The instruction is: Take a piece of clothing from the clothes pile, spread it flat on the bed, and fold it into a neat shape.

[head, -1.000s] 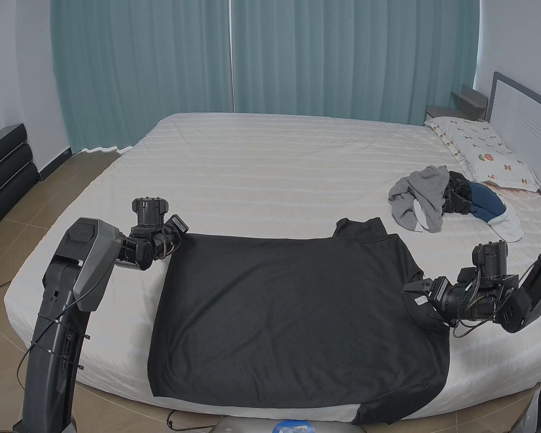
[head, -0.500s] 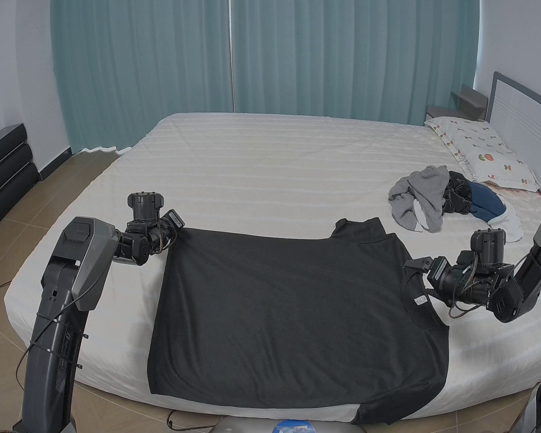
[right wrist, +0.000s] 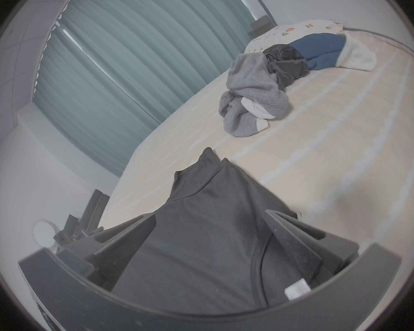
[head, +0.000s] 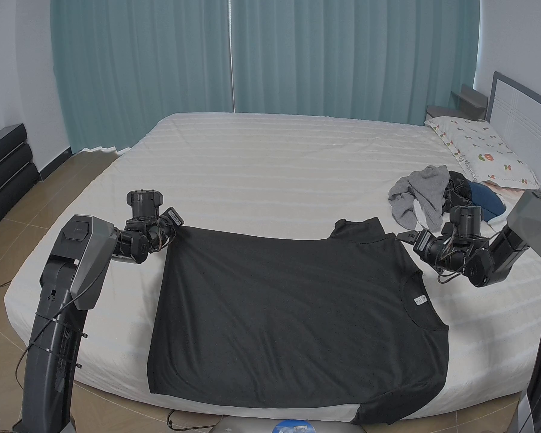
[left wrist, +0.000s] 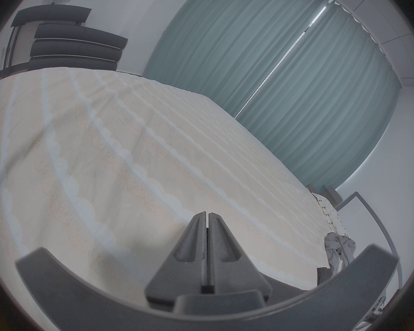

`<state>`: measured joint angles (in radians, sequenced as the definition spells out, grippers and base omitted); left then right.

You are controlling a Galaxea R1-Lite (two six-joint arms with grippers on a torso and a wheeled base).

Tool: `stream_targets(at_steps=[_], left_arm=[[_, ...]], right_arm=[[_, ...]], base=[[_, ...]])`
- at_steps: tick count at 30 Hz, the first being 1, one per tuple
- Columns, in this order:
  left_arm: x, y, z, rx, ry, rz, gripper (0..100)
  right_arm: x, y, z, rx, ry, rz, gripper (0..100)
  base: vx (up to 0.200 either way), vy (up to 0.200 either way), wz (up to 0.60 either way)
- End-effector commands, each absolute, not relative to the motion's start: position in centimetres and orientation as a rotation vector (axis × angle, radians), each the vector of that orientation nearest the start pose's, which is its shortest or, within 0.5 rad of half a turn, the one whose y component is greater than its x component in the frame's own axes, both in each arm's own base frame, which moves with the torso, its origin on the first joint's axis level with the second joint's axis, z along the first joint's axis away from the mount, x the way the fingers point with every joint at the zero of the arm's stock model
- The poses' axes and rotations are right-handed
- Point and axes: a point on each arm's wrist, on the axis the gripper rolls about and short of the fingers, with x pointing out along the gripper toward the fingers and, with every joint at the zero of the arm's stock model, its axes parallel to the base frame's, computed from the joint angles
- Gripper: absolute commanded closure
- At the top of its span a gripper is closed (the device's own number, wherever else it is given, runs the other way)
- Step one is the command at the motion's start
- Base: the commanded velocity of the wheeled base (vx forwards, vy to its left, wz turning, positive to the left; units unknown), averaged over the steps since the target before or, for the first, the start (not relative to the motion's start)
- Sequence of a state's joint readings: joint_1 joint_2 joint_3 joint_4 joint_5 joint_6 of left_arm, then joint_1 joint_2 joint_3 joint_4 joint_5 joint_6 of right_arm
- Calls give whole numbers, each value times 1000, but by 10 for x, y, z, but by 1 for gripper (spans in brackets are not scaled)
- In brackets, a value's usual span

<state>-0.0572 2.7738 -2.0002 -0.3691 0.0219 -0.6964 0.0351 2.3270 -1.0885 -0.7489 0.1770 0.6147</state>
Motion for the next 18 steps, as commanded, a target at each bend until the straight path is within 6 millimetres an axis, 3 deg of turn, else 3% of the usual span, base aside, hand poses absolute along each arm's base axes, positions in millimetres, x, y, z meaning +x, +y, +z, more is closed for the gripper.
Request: stream_targets(at_steps=[1, 3, 9, 18], left_arm=[[550, -34, 4, -666, 398, 118, 100], [550, -35, 3, -662, 397, 131, 100], [548, -36, 5, -657, 426, 145, 100], [548, -40, 3, -654, 435, 142, 100]], right_arm=[[456, 21, -20, 585, 606, 28, 0], [471, 23, -27, 579, 584, 24, 0], [489, 22, -35, 574, 546, 29, 0], [504, 17, -41, 578, 507, 30, 0]], base=[[0, 0, 0], [0, 0, 0], [0, 0, 0], [0, 0, 0]])
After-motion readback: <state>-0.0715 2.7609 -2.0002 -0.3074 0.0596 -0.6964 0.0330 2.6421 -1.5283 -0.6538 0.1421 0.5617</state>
